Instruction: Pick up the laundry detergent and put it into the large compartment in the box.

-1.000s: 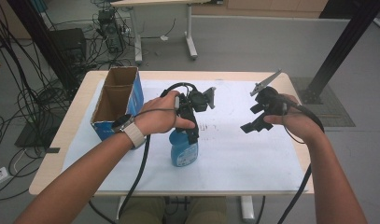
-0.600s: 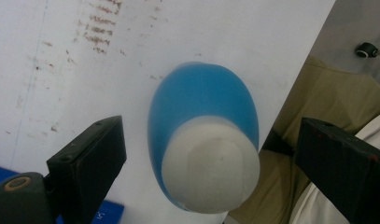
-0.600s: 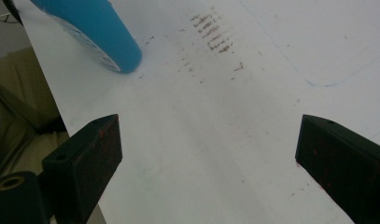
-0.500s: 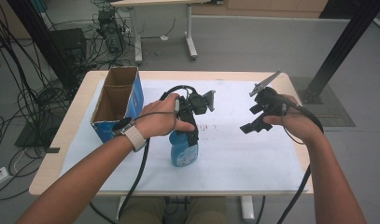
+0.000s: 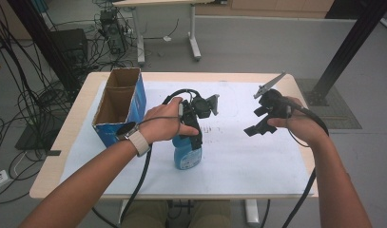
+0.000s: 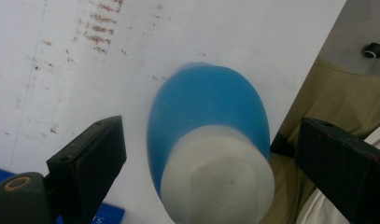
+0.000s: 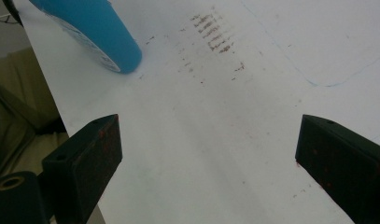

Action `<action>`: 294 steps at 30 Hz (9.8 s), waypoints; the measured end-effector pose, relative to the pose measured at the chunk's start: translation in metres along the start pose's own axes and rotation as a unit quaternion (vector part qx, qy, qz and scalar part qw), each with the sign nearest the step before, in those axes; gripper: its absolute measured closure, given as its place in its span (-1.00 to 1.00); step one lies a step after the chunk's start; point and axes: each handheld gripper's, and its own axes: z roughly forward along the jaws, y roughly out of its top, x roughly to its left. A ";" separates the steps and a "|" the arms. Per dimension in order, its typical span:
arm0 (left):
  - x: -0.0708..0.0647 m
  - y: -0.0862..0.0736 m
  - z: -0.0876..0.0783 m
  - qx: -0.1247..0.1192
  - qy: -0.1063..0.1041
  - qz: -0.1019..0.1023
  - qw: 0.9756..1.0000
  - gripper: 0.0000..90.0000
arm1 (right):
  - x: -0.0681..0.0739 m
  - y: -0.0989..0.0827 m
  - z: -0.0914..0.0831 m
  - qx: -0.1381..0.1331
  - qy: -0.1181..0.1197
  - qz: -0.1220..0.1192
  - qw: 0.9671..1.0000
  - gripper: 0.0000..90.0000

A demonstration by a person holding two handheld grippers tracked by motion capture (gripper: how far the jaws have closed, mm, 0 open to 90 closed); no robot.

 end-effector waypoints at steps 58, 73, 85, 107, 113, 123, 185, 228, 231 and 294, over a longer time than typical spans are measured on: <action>0.000 -0.003 0.002 0.001 0.002 -0.003 1.000 -0.78 | 0.000 0.000 0.001 0.000 0.000 0.000 1.000 -0.84; 0.000 -0.004 0.003 -0.002 0.000 -0.006 1.000 -0.78 | 0.001 -0.001 0.001 -0.001 0.000 0.001 1.000 -0.84; 0.001 -0.005 0.003 -0.002 0.000 -0.007 1.000 -0.79 | 0.000 0.000 0.001 0.000 0.000 0.001 1.000 -0.84; 0.003 -0.005 0.005 -0.002 -0.001 -0.007 1.000 -0.79 | -0.001 -0.001 0.001 0.001 -0.001 0.002 1.000 -0.84; 0.002 -0.006 0.006 -0.003 -0.003 -0.010 1.000 -0.79 | -0.001 -0.001 0.002 0.001 -0.001 0.003 1.000 -0.84; 0.002 -0.007 0.006 -0.005 0.000 -0.009 1.000 -0.78 | 0.000 -0.001 0.001 -0.001 -0.002 0.002 1.000 -0.84; -0.013 0.003 0.026 0.010 0.041 -0.012 0.999 -0.38 | -0.004 -0.008 0.013 -0.009 0.010 0.005 1.000 -0.84; -0.003 0.005 0.025 0.013 0.015 -0.028 0.999 -0.14 | -0.002 -0.013 0.010 -0.015 0.008 0.006 1.000 -0.84; -0.003 0.006 0.025 0.015 0.014 -0.032 0.999 -0.14 | -0.002 -0.013 0.010 -0.014 0.009 0.006 1.000 -0.84; -0.005 0.004 0.025 0.013 0.018 -0.034 0.999 -0.14 | 0.000 -0.014 0.008 -0.012 0.007 0.010 1.000 -0.84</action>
